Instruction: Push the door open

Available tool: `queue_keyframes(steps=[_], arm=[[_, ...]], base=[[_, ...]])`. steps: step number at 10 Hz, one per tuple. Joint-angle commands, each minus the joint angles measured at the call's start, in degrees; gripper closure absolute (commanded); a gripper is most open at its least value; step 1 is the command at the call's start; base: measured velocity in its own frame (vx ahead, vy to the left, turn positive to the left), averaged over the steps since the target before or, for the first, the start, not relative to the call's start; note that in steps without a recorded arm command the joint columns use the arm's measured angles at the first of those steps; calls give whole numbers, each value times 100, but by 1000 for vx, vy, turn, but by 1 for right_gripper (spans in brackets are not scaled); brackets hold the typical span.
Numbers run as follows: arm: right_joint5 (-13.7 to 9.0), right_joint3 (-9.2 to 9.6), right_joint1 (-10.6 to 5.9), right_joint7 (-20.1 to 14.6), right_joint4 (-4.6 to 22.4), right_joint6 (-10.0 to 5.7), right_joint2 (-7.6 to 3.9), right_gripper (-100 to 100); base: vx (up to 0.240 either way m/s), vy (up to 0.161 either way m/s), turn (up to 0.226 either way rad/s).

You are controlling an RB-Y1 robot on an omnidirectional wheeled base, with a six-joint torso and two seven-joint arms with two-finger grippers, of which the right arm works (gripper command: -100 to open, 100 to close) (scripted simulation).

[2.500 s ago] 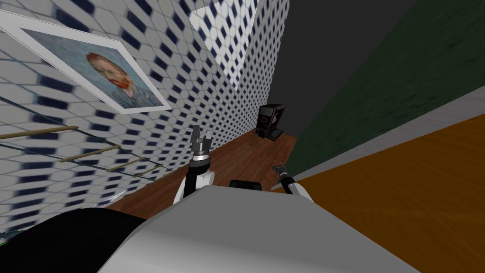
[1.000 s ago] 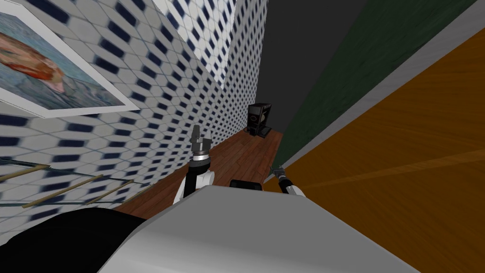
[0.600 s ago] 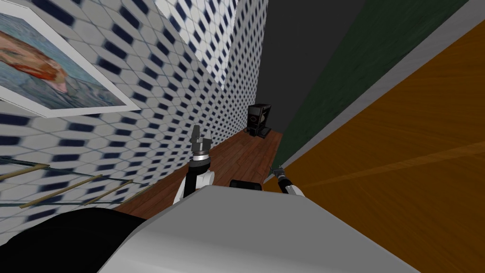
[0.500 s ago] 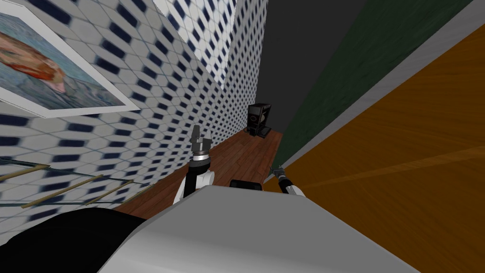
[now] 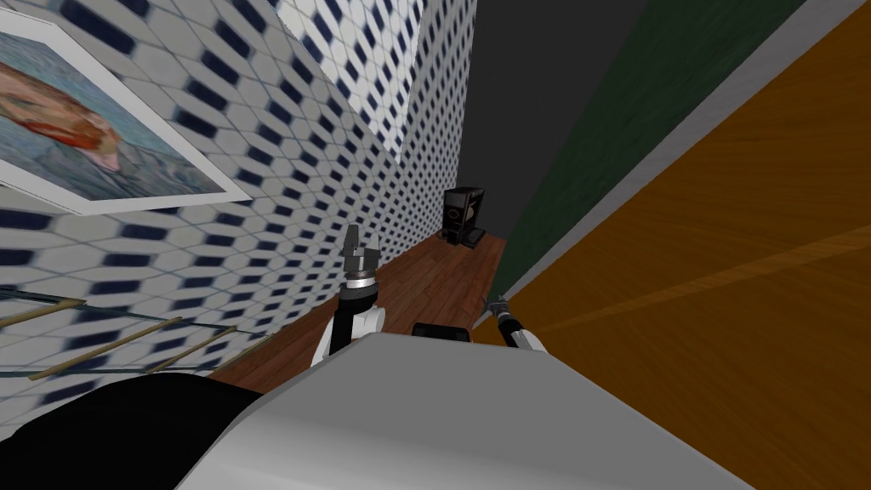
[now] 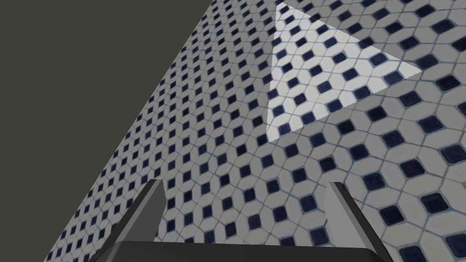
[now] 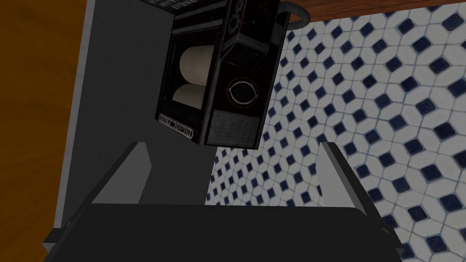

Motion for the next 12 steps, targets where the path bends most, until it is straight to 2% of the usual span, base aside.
queue_keyframes(steps=[1, 9, 10, 12], arm=[[-46, -15, 44, -20, 34, 4, -18, -100], [-46, -15, 44, -20, 34, 4, -18, -100], [-170, 90, -60, -114, 55, -109, 11, -100], [-225, 118, -91, -157, 86, -137, 16, -100]], base=[[0, 0, 0], [0, -5, 0], [0, -37, 2], [-1, -44, -5]])
